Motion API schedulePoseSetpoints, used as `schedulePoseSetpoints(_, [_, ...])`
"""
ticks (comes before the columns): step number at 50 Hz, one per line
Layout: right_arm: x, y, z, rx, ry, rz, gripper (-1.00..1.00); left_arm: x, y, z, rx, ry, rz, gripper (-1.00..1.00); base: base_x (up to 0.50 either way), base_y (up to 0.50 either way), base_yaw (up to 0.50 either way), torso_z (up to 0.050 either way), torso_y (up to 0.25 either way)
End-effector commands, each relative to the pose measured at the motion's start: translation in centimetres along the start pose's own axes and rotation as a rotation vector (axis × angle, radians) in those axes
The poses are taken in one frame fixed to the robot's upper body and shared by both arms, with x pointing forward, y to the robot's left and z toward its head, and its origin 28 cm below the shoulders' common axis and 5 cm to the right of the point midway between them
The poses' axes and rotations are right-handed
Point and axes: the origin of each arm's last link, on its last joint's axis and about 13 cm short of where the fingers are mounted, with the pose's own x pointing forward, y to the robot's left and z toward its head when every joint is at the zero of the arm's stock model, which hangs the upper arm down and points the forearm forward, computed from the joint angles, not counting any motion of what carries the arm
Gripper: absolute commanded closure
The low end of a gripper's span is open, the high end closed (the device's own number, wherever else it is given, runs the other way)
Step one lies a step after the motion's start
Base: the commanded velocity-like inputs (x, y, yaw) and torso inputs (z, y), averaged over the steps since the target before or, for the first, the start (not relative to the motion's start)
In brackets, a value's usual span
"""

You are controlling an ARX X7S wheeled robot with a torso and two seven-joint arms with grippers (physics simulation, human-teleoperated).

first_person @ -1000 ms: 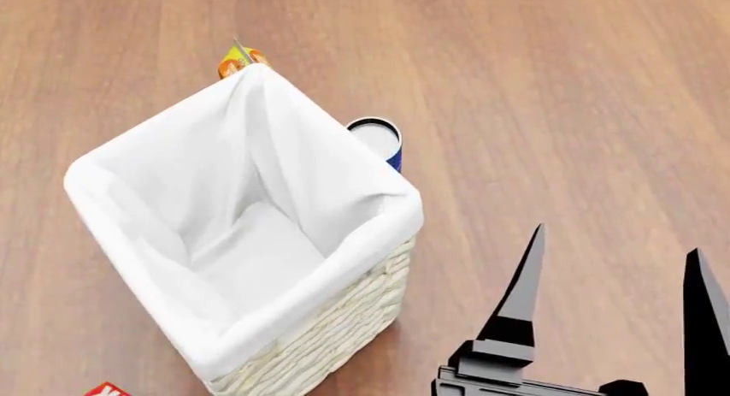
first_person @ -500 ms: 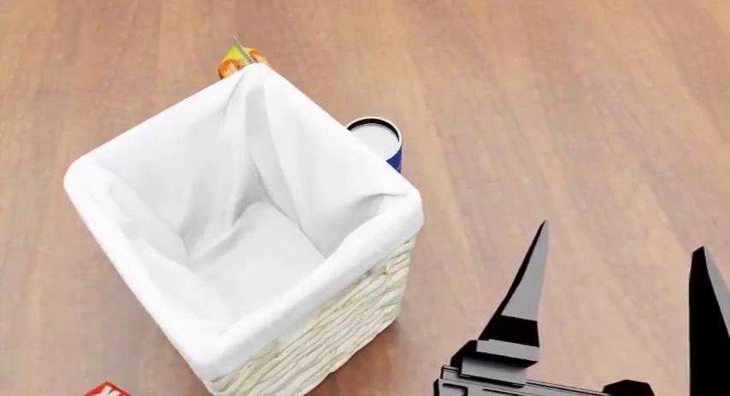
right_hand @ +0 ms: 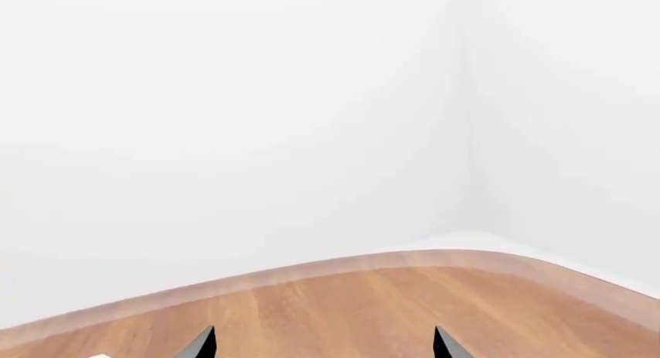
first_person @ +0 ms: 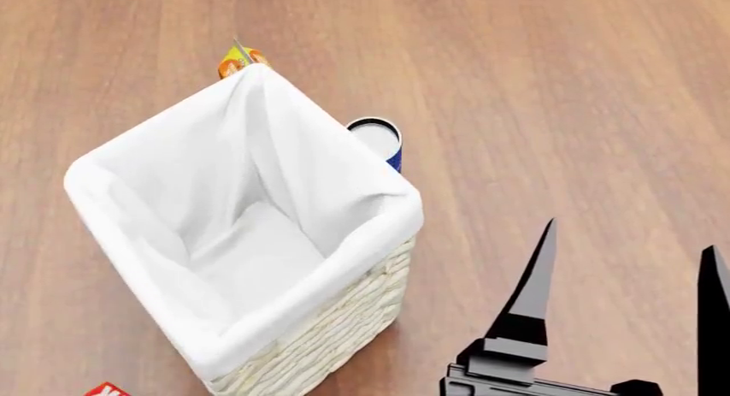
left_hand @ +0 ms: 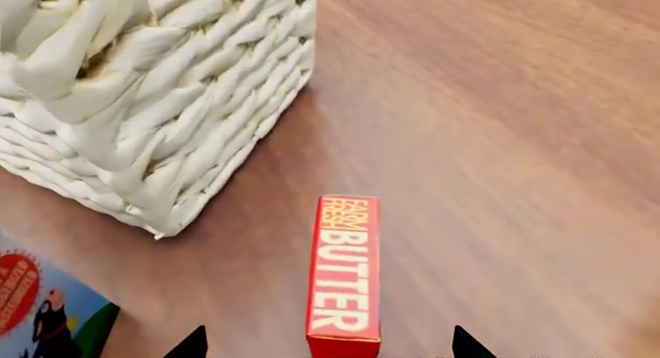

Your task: Pick up the butter and put it in the basket.

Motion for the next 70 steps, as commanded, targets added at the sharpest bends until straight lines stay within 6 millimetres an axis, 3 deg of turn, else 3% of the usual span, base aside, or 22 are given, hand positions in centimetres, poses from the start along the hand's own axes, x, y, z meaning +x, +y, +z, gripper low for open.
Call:
schedulePoseSetpoints(1, [0.0, -0.1, 0.1, 0.003, -0.003, -0.005, -1.0, 1.0, -0.2, -0.4, 0.026, 0.025, -0.004, -1.0, 0.0, 0.0, 0.0, 0.0, 0.0])
schedulePoseSetpoints(35, [0.0, -0.2, 0.2, 0.006, -0.008, -0.008, -1.0, 4.1, 0.0, -0.7, 0.066, 0.064, -0.026, -1.0, 0.0, 0.0, 0.0, 0.0, 0.0])
schedulePoseSetpoints(70, [0.1, -0.3, 0.1, 0.007, -0.005, -0.014, -1.0, 5.7, 0.1, -2.1, 0.07, 0.12, -0.029, -1.0, 0.0, 0.0, 0.0, 0.0, 0.0])
